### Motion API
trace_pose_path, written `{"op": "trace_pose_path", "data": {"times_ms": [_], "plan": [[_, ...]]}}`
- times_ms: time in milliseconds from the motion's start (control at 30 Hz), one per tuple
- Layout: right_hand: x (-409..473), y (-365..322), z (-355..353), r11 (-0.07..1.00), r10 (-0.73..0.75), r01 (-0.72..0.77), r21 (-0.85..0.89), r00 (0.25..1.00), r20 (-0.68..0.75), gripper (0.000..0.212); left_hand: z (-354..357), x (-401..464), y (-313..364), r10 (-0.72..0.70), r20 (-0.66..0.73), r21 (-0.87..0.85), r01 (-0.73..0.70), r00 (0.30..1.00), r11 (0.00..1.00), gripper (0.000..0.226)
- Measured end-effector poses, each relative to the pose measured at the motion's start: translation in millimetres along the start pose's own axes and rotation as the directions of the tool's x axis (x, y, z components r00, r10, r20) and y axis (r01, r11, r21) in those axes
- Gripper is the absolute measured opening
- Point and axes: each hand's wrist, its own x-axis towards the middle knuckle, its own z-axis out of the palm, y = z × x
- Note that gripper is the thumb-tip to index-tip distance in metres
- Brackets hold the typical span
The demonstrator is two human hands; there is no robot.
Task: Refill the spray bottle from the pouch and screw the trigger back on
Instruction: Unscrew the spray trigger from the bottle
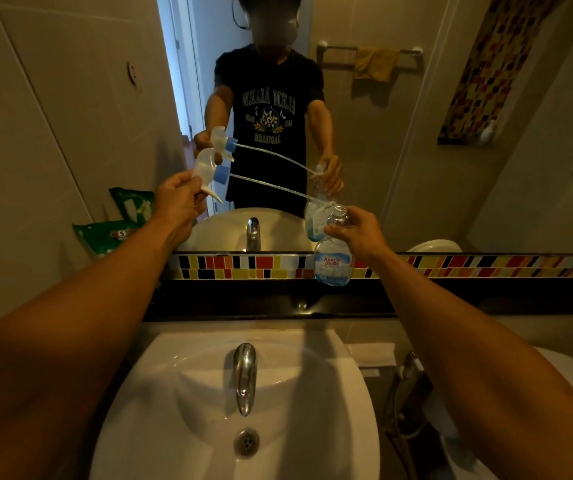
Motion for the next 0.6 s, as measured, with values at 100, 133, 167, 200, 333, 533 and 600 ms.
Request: {"op": "trace_pose_path", "data": {"times_ms": [100, 133, 167, 200, 333, 533, 600], "plan": [[-2.1, 3.4, 2.8, 1.000, 0.002, -0.001, -0.004, 1.000, 0.007, 0.042, -8.3, -1.2, -21.7, -0.060, -0.042, 0.006, 0.061, 0.997, 0.998, 0.028], [-2.5, 4.8, 3.7, 1.000, -0.001, 0.001, -0.009, 1.000, 0.004, 0.043, -11.5, -1.5, -31.2, -0.084, -0.053, 0.009, 0.085, 0.995, 0.996, 0.029], [-2.9, 6.0, 4.6, 1.000, -0.003, 0.003, -0.011, 1.000, 0.000, 0.044, -14.1, -2.1, -41.9, -0.105, -0.060, 0.013, 0.106, 0.993, 0.994, 0.030], [-2.9, 7.7, 5.6, 1.000, -0.005, 0.005, -0.008, 1.000, -0.003, 0.043, -16.5, -2.8, -53.1, -0.121, -0.068, 0.025, 0.123, 0.990, 0.992, 0.030], [-3.0, 17.4, 13.4, 1.000, -0.001, 0.001, 0.008, 1.000, 0.017, 0.040, -19.5, -6.4, -102.1, -0.207, -0.103, 0.054, 0.213, 0.973, 0.976, 0.024], [1.6, 36.1, 37.1, 1.000, -0.022, 0.024, -0.019, 0.996, 0.086, 0.037, -9.9, -14.2, -165.4, -0.330, -0.200, 0.170, 0.365, 0.922, 0.915, 0.030], [5.2, 42.2, 47.0, 1.000, -0.011, 0.014, -0.022, 0.993, 0.118, 0.041, -9.6, -14.0, -185.0, -0.378, -0.231, 0.179, 0.421, 0.897, 0.889, 0.032]]}}
